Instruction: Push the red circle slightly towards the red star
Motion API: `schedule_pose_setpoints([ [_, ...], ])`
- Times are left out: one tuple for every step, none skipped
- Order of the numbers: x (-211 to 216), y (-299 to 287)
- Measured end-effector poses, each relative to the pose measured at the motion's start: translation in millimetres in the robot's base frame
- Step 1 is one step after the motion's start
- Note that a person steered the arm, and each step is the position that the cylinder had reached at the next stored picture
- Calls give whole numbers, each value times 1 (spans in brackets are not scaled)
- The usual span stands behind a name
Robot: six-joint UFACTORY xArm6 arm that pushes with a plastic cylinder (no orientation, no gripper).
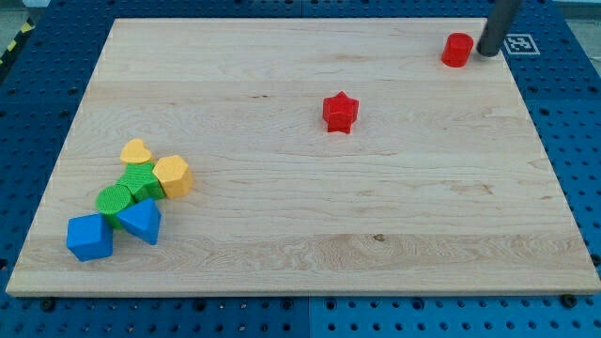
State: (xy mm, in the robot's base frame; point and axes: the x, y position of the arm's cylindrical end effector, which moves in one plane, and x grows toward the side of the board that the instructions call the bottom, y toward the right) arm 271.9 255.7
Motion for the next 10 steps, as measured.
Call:
schedule_pose_setpoints([
  [-2,-30],
  [-15,-48],
  [-31,-63],
  [-31,-73],
  [-26,-85],
  [-12,-85],
  [4,-86],
  [15,-95],
  [23,-116],
  [39,-134],
])
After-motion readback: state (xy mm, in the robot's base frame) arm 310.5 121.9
